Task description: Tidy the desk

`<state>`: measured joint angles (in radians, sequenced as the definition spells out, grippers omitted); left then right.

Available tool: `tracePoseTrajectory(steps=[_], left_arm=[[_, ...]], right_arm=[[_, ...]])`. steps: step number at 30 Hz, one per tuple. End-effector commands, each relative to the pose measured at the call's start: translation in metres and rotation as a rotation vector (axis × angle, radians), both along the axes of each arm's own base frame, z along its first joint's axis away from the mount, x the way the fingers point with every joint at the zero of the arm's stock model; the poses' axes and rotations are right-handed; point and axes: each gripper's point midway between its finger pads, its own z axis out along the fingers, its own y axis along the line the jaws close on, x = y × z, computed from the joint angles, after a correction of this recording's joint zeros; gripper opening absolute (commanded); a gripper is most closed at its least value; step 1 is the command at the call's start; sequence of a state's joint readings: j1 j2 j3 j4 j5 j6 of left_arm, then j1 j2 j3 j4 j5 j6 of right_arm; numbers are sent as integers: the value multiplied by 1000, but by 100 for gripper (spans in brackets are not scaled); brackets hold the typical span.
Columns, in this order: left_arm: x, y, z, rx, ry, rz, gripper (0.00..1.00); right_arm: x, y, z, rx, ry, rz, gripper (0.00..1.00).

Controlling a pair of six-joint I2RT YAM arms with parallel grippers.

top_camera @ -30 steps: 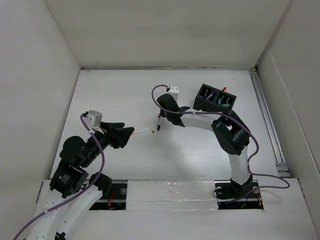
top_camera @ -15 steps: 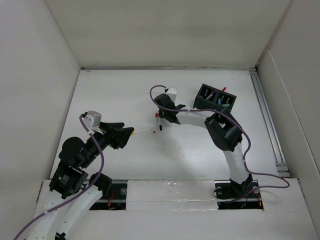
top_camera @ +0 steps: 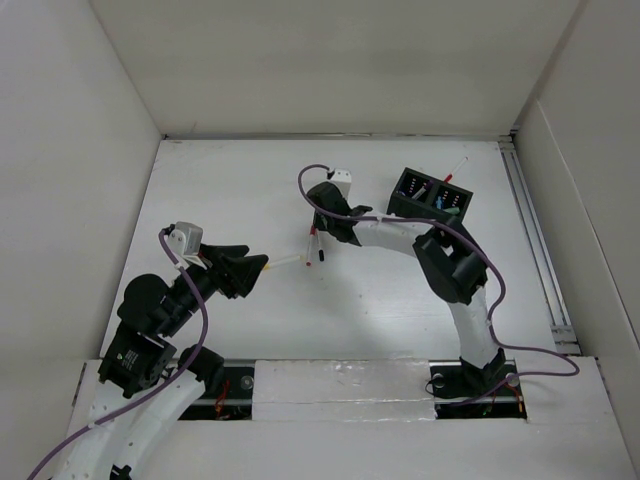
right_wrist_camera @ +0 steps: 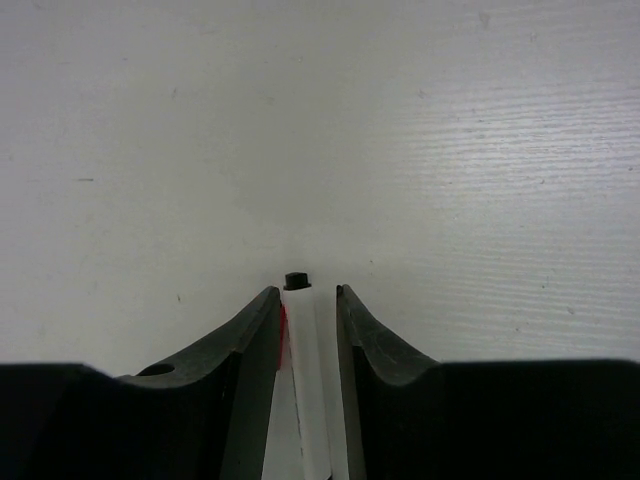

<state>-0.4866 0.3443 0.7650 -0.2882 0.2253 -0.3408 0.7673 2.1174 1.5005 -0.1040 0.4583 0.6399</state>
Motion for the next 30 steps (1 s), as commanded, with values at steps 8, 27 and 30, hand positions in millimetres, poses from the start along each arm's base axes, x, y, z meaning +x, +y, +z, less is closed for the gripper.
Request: tracePoseTrajectory(steps=[8,27,30], left_arm=[[0,1,11,-14,-51,-1,52],[-1,1,11,-15,-56,-4,52],[-2,-1,11,-15,-53,-14,52]], right_arm=[[7,8,-15,-23,24,6,29],[-38,-33,-20,-78,98,8,4],[-52,-39,-22,-87,128,42,17]])
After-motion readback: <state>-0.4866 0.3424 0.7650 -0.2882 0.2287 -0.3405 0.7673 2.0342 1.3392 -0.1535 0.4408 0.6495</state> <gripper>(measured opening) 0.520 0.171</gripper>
